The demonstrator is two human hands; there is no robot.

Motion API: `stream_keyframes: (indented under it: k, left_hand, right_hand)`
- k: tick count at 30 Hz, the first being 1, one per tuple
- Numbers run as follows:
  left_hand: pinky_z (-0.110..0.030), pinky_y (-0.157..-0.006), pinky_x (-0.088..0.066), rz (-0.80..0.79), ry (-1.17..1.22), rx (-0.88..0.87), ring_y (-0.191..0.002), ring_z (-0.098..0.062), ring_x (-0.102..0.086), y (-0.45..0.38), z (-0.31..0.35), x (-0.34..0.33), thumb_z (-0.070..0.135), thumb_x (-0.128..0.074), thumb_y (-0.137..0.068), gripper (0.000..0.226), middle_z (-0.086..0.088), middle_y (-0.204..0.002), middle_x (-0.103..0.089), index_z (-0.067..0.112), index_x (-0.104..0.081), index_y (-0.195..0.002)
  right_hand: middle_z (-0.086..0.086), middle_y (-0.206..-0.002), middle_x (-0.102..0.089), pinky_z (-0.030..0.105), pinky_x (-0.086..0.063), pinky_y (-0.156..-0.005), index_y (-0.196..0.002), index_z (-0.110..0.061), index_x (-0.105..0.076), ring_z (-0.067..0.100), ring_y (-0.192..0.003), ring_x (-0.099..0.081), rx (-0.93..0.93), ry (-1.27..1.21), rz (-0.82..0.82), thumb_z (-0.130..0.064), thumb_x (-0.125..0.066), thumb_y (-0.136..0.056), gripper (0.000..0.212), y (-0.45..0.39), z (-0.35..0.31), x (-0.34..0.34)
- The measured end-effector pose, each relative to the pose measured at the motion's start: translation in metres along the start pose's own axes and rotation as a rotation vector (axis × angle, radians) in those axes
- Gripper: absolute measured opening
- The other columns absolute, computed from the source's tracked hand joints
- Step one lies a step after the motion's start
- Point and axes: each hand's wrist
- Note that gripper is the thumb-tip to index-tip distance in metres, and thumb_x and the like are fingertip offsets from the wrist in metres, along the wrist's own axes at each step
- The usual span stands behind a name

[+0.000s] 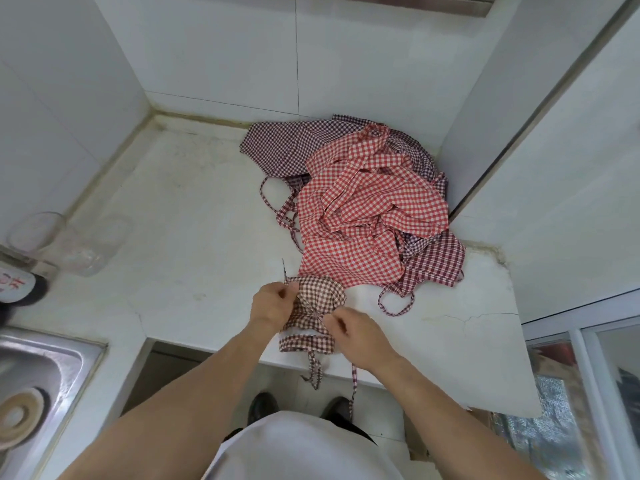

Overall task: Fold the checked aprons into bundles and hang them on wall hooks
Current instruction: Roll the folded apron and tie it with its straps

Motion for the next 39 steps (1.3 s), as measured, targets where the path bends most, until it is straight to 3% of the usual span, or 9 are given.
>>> stream_keyframes:
  k: [3,6,10,15,19,25,29,34,39]
  left_hand:
    - [-0.035,-0.084,-0.051,-0.038,0.115,0.219,-0.103,-0.031,-0.06,-0.005,-0.002,0.008,0.056,-0.035,-0.1,0.06,-0.011,-0.113,-0.062,0.002,-0.054,-0.119]
    - [-0.034,-0.071,-0.057,-0.258,0.379,0.395,-0.105,-0.03,-0.063,0.003,-0.008,0.006,0.051,-0.054,-0.095,0.064,-0.017,-0.127,-0.061,0.002,-0.049,-0.134]
    - [-0.036,-0.081,-0.06,-0.34,0.433,0.304,-0.097,-0.024,-0.068,0.013,-0.022,-0.005,0.045,-0.077,-0.081,0.066,-0.01,-0.111,-0.07,0.0,-0.059,-0.125]
    - [-0.04,-0.081,-0.059,-0.349,0.837,0.292,-0.101,-0.03,-0.071,0.016,-0.024,0.009,0.03,-0.081,-0.078,0.066,-0.014,-0.112,-0.072,-0.003,-0.055,-0.128]
    - [-0.036,-0.076,-0.06,-0.327,1.041,0.236,-0.102,-0.029,-0.071,0.021,-0.008,0.023,0.022,-0.071,-0.089,0.047,-0.016,-0.111,-0.073,-0.007,-0.057,-0.125]
    - [-0.038,-0.076,-0.06,-0.141,1.162,0.198,-0.104,-0.03,-0.07,0.021,0.005,0.033,0.027,-0.078,-0.082,0.066,-0.015,-0.122,-0.067,0.004,-0.046,-0.136]
    - [-0.031,-0.066,-0.06,-0.149,1.267,0.221,-0.099,-0.028,-0.071,0.028,0.015,0.04,0.022,-0.07,-0.091,0.045,-0.018,-0.112,-0.072,-0.006,-0.058,-0.124]
    - [-0.037,-0.086,-0.057,-0.281,1.385,0.243,-0.111,-0.029,-0.066,0.034,0.029,0.046,0.023,-0.057,-0.098,0.037,-0.018,-0.119,-0.07,-0.002,-0.061,-0.125]
    - [-0.034,-0.08,-0.06,-0.367,1.423,0.26,-0.101,-0.025,-0.069,0.041,0.039,0.055,0.02,-0.051,-0.101,0.03,-0.014,-0.112,-0.073,0.002,-0.064,-0.121]
  right_hand:
    - [-0.005,-0.104,-0.065,0.032,-0.051,-0.085,-0.113,-0.018,-0.052,0.009,-0.093,-0.062,-0.331,-0.349,0.018,-0.05,-0.05,-0.098,0.036,0.003,0.0,0.003]
    - [-0.004,-0.111,-0.069,0.04,-0.055,-0.091,-0.126,-0.023,-0.041,0.013,-0.098,-0.068,-0.507,-0.57,-0.094,-0.05,-0.07,-0.08,0.062,0.003,0.002,-0.007]
    - [-0.003,-0.119,-0.066,0.041,-0.055,-0.095,-0.134,-0.025,-0.046,0.013,-0.104,-0.066,-0.488,-0.604,0.009,-0.04,-0.077,-0.08,0.064,0.005,-0.004,-0.015]
    - [-0.003,-0.124,-0.064,0.025,-0.057,-0.077,-0.137,-0.036,-0.048,0.015,-0.108,-0.066,-0.368,-0.858,0.041,-0.027,-0.079,-0.083,0.063,0.009,-0.025,-0.001]
    - [0.004,-0.117,-0.071,0.037,-0.058,-0.086,-0.133,-0.028,-0.049,0.02,-0.101,-0.071,-0.324,-1.032,0.115,-0.014,-0.081,-0.081,0.062,0.01,-0.046,0.008]
    - [0.005,-0.079,-0.073,0.028,-0.056,-0.066,-0.097,-0.006,-0.065,0.019,-0.064,-0.065,-0.34,-0.982,0.288,-0.013,-0.077,-0.085,0.019,0.01,-0.069,0.019]
    - [0.003,-0.069,-0.066,0.026,-0.046,-0.053,-0.086,-0.004,-0.065,0.018,-0.058,-0.059,-0.293,-0.924,0.263,-0.019,-0.076,-0.087,0.019,0.013,-0.077,0.029]
    - [0.011,-0.086,-0.075,0.035,-0.058,-0.075,-0.093,0.0,-0.06,0.022,-0.081,-0.072,-0.199,-0.892,0.147,-0.012,-0.066,-0.094,0.013,0.012,-0.088,0.033]
    - [-0.009,-0.082,-0.068,0.029,-0.054,-0.078,-0.082,-0.02,-0.064,0.006,-0.082,-0.064,-0.109,-0.43,0.371,-0.024,-0.075,-0.087,0.013,0.01,-0.089,0.036]
Point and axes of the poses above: each hand's wrist, its own y-axis away from the middle knuckle, its own x-axis out of the back of the hand, z = x × y
